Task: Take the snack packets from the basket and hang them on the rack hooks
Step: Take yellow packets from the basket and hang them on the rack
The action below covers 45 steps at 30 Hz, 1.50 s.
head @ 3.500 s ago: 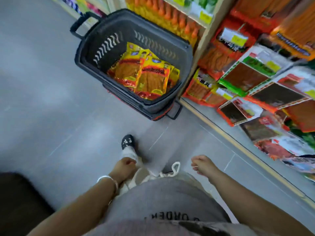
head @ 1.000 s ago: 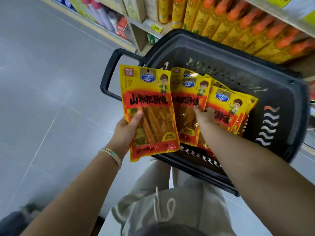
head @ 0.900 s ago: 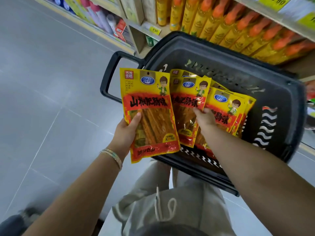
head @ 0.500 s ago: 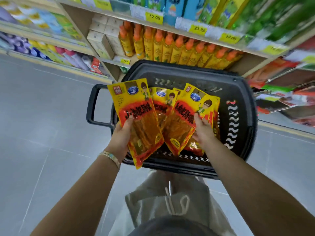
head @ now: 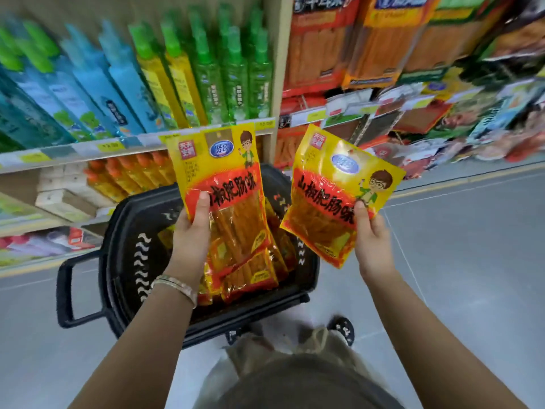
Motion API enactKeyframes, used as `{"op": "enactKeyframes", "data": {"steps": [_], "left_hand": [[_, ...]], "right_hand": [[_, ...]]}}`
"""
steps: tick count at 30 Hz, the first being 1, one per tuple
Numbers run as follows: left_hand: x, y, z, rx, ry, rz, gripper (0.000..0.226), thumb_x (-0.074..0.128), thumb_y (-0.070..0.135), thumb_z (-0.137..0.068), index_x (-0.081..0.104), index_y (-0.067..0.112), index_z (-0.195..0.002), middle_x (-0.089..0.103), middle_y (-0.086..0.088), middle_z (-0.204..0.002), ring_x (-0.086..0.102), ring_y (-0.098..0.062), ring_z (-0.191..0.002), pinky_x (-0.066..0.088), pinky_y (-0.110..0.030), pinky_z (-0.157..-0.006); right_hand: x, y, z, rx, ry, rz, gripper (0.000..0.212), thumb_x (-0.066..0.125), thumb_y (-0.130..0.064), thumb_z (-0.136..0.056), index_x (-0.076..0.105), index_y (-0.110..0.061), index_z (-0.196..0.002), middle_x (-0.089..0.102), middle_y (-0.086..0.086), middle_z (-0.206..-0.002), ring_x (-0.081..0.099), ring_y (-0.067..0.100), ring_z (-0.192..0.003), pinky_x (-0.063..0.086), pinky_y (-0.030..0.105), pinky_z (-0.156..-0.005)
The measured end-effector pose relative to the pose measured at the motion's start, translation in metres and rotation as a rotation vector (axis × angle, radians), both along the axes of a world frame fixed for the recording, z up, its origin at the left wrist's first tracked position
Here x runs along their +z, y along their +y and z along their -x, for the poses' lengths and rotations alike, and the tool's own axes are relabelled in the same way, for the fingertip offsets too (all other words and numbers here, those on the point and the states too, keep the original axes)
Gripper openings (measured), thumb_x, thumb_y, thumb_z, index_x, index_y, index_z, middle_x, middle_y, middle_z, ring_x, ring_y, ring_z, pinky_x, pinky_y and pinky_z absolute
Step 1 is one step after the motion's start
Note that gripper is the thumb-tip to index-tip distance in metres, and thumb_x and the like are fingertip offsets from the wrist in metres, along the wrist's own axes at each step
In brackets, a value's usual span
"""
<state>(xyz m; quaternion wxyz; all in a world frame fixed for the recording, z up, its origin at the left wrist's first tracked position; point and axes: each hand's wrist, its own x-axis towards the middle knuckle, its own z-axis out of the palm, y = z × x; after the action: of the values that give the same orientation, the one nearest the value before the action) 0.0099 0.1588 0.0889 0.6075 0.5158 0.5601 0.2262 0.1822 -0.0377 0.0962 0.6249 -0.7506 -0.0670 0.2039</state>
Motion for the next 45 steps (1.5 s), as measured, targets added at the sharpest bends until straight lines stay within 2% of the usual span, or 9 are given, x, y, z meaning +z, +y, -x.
{"op": "enactKeyframes", "data": {"steps": [5, 8, 16, 20, 24, 29, 33, 37, 45], "left_hand": [[0.016, -0.073, -0.079, -0.144, -0.046, -0.126, 0.021, 0.051, 0.062, -0.085, 0.056, 0.043, -0.078, 0.052, 0.049, -0.061, 0.046, 0.032, -0.059, 0.033, -0.004, -0.059], [0.002, -0.125, -0.121, -0.256, -0.064, -0.140, 0.026, 0.053, 0.056, -0.087, 0.065, 0.034, -0.094, 0.063, 0.041, -0.085, 0.055, 0.024, -0.079, 0.039, 0.001, -0.071], [-0.058, -0.247, -0.197, -0.431, 0.086, -0.052, 0.050, 0.047, 0.048, -0.095, 0.047, 0.021, -0.136, 0.047, 0.016, -0.121, 0.047, -0.010, -0.115, 0.033, -0.026, -0.097], [-0.056, -0.267, -0.240, -0.487, 0.129, -0.043, 0.037, 0.050, 0.039, -0.095, 0.054, 0.023, -0.128, 0.056, 0.006, -0.126, 0.051, -0.019, -0.117, 0.032, -0.024, -0.092], [-0.047, -0.272, -0.295, -0.549, 0.082, -0.084, 0.046, 0.052, 0.047, -0.091, 0.054, 0.025, -0.131, 0.061, 0.003, -0.125, 0.055, -0.022, -0.116, 0.038, -0.029, -0.095], [-0.027, -0.272, -0.379, -0.605, 0.057, -0.111, 0.047, 0.047, 0.066, -0.085, 0.057, 0.033, -0.117, 0.062, 0.007, -0.115, 0.057, -0.023, -0.109, 0.043, -0.040, -0.097], [0.004, -0.253, -0.460, -0.581, -0.044, -0.178, 0.052, 0.051, 0.063, -0.084, 0.059, 0.025, -0.119, 0.061, 0.007, -0.122, 0.054, -0.024, -0.118, 0.040, -0.040, -0.101], [0.055, -0.226, -0.533, -0.511, -0.154, -0.345, 0.011, 0.054, 0.039, -0.092, 0.062, 0.039, -0.100, 0.062, 0.027, -0.099, 0.059, -0.007, -0.099, 0.041, -0.028, -0.083], [0.168, -0.171, -0.621, -0.347, -0.390, -0.570, 0.014, 0.058, 0.039, -0.090, 0.069, 0.031, -0.085, 0.070, 0.017, -0.089, 0.066, -0.007, -0.088, 0.049, -0.027, -0.079]], "right_hand": [[0.003, -0.103, -0.052, -0.131, -0.031, 0.012, 0.025, 0.046, -0.032, -0.098, 0.068, -0.020, -0.104, 0.071, -0.001, -0.106, 0.065, 0.017, -0.105, 0.051, 0.036, -0.091], [-0.015, -0.166, -0.077, -0.182, 0.025, 0.085, 0.029, 0.046, -0.032, -0.098, 0.066, -0.013, -0.104, 0.070, 0.006, -0.106, 0.064, 0.023, -0.103, 0.047, 0.048, -0.096], [-0.050, -0.301, -0.126, -0.325, 0.151, 0.215, 0.021, 0.046, -0.020, -0.099, 0.062, -0.007, -0.097, 0.064, 0.005, -0.079, 0.065, -0.004, -0.064, 0.048, 0.010, -0.053], [-0.054, -0.335, -0.151, -0.345, 0.127, 0.296, 0.023, 0.046, -0.020, -0.099, 0.062, -0.008, -0.109, 0.064, 0.010, -0.104, 0.060, 0.026, -0.105, 0.047, 0.039, -0.092], [-0.048, -0.343, -0.190, -0.368, 0.122, 0.243, 0.017, 0.046, -0.018, -0.099, 0.061, -0.012, -0.102, 0.064, 0.007, -0.096, 0.065, 0.015, -0.092, 0.051, 0.025, -0.072], [-0.028, -0.334, -0.271, -0.374, -0.021, 0.272, 0.021, 0.045, -0.021, -0.099, 0.062, -0.008, -0.104, 0.063, 0.009, -0.099, 0.060, 0.028, -0.098, 0.048, 0.042, -0.089], [0.002, -0.313, -0.360, -0.353, -0.188, 0.321, 0.020, 0.045, -0.024, -0.099, 0.059, -0.012, -0.093, 0.062, 0.012, -0.087, 0.059, 0.014, -0.070, 0.040, 0.009, -0.048], [0.049, -0.289, -0.447, -0.344, -0.406, 0.305, 0.022, 0.045, -0.027, -0.098, 0.055, -0.008, -0.093, 0.061, 0.008, -0.081, 0.055, 0.028, -0.078, 0.040, 0.031, -0.062], [0.162, -0.229, -0.580, -0.292, -0.805, 0.227, 0.024, 0.045, -0.037, -0.097, 0.043, -0.031, -0.073, 0.044, -0.011, -0.063, 0.044, 0.018, -0.064, 0.025, 0.034, -0.055]]}}
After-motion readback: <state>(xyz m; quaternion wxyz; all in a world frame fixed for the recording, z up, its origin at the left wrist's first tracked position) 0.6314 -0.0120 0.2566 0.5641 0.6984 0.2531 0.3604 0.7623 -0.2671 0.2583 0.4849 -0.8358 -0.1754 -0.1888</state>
